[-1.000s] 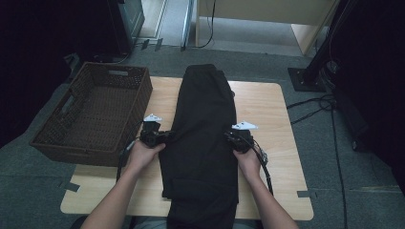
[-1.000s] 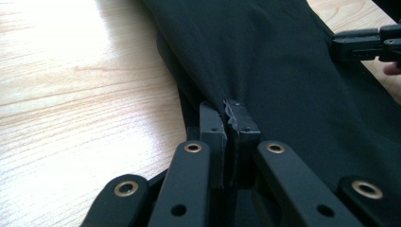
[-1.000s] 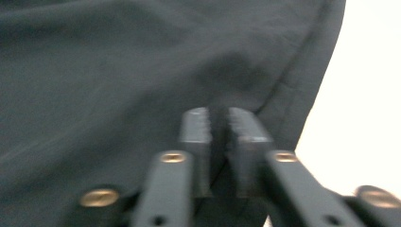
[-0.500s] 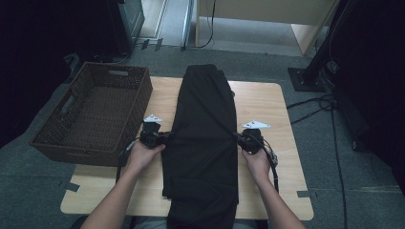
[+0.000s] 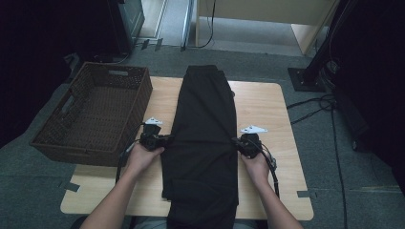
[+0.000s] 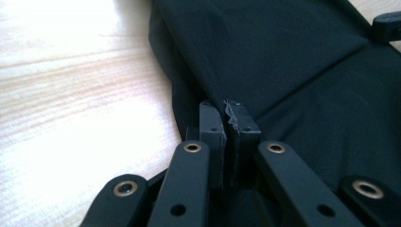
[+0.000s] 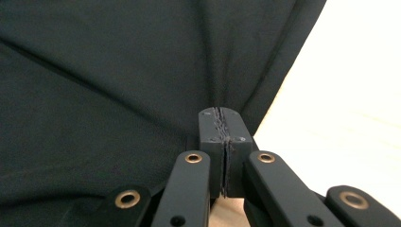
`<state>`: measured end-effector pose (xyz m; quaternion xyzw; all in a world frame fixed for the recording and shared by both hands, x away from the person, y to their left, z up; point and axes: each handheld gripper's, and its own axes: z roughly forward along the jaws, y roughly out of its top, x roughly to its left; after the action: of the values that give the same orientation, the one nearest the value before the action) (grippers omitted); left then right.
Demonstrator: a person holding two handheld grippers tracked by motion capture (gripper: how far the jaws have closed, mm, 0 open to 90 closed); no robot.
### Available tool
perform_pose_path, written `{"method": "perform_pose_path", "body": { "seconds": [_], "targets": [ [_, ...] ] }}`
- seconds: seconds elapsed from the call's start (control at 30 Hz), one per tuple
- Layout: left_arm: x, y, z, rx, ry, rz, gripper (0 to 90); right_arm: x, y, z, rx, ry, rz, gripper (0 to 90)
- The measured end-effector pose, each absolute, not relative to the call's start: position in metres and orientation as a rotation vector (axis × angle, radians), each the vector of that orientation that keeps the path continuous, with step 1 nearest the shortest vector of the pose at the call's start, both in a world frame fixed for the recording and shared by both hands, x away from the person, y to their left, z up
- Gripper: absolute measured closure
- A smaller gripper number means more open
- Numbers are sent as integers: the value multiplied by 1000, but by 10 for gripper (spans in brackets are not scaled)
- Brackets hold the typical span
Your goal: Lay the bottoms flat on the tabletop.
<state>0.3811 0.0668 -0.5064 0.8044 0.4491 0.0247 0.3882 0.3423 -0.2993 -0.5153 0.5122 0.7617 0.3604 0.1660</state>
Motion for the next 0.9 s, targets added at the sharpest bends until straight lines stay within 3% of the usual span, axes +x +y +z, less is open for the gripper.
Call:
{"method": "perform_pose_path", "body": {
  "seconds": [0.5,0.63,0.77,0.9],
  "targets": [
    [327,75,-504,2081,1134,-14,864,280,-299,-515,1422,2250,1072,884],
    [325,76,-497,2062,1116,-11,728,273,-300,-512,1404,2274,1059,839],
    [334,75,-488,2046,1094,23,596,285,-305,-505,1421,2204,1137,687],
    [355,70,-482,2052,1089,49,562,308,-310,-499,1437,2167,1162,632]
  ]
}}
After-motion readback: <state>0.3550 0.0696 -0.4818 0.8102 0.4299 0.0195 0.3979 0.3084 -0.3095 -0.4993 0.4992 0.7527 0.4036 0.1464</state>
